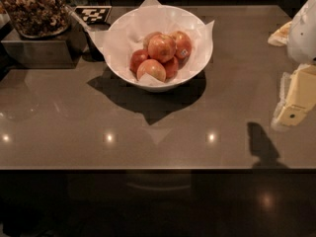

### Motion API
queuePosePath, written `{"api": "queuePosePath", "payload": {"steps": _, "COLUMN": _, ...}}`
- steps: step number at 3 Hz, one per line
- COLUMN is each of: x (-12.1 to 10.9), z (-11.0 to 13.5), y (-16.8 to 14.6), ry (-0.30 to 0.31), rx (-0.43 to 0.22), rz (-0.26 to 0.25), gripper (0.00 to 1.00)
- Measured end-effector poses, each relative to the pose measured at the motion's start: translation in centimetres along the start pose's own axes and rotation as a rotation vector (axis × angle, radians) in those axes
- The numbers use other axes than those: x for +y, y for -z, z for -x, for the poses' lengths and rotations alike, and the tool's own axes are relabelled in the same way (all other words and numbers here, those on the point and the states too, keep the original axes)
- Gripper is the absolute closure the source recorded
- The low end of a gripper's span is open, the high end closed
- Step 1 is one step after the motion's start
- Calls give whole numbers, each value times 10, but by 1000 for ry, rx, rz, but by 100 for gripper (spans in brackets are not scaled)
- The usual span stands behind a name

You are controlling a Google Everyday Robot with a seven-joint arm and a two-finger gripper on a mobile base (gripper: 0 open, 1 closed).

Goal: Pick apple from white bowl

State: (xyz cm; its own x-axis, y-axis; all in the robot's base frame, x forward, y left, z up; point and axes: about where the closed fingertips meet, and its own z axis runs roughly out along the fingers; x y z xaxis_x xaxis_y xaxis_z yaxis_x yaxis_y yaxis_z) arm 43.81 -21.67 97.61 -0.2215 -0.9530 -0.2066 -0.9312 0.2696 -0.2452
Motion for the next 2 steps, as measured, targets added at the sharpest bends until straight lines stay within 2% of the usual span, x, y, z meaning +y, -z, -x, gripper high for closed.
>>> {"api": "queuePosePath", "payload": {"steps": 2, "x": -1, "z": 2, "y": 1, "ry": 8, "rx": -4, "rz": -6, "gripper": 0}}
